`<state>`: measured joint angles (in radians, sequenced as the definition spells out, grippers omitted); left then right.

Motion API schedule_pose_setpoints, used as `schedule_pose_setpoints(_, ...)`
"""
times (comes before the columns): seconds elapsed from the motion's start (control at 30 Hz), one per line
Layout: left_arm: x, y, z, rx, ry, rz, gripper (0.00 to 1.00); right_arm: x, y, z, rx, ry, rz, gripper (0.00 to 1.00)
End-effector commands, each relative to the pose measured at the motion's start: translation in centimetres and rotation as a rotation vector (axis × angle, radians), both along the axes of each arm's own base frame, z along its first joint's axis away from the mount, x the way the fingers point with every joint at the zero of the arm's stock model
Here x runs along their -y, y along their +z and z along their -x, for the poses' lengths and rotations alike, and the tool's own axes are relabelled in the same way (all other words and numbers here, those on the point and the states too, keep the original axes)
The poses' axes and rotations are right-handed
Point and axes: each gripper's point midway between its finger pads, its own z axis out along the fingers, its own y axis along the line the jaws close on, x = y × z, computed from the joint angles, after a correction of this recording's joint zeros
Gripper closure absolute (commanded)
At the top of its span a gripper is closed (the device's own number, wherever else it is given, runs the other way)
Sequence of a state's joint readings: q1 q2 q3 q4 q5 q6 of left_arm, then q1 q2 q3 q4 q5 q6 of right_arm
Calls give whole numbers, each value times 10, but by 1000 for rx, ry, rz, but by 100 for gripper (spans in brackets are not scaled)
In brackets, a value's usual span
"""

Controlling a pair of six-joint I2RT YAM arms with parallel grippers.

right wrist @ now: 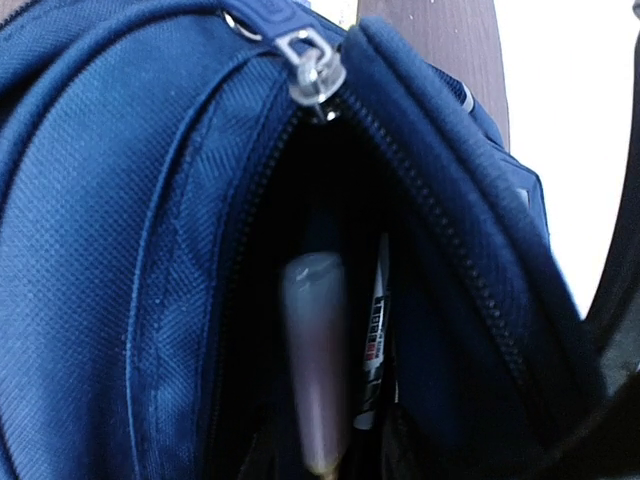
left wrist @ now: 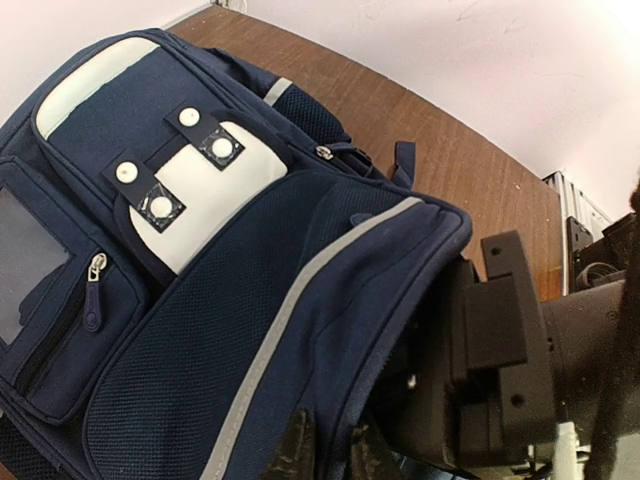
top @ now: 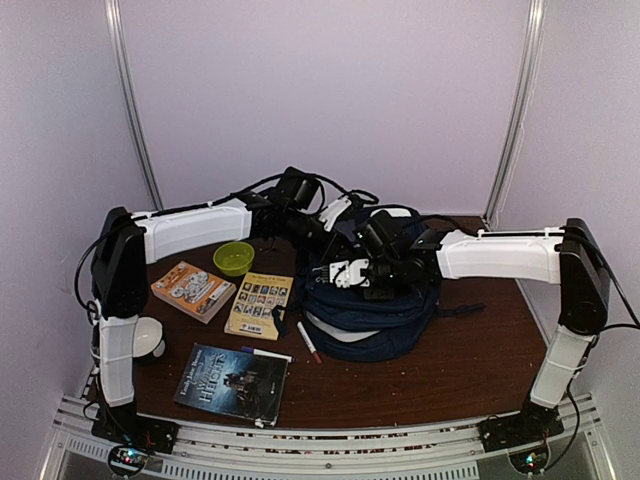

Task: Pack the student bag
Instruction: Place the pen in the upper front pocket of the bag.

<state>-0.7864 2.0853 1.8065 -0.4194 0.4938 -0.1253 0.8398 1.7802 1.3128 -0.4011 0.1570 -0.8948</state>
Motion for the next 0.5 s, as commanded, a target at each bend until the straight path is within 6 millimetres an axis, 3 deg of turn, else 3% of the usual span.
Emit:
schedule_pose_setpoints(0.0, 4, 45, 0, 62, -10, 96, 87, 8, 9, -12, 66, -49, -13, 62)
schedule_pose_setpoints(0.23, 3, 44, 0, 62, -5, 93, 87, 22, 27, 14, 10, -57, -73, 58)
schedule_pose_setpoints(0.47, 4, 38, -1, 52, -2, 86, 87, 16, 46, 65, -158, 2, -183, 59)
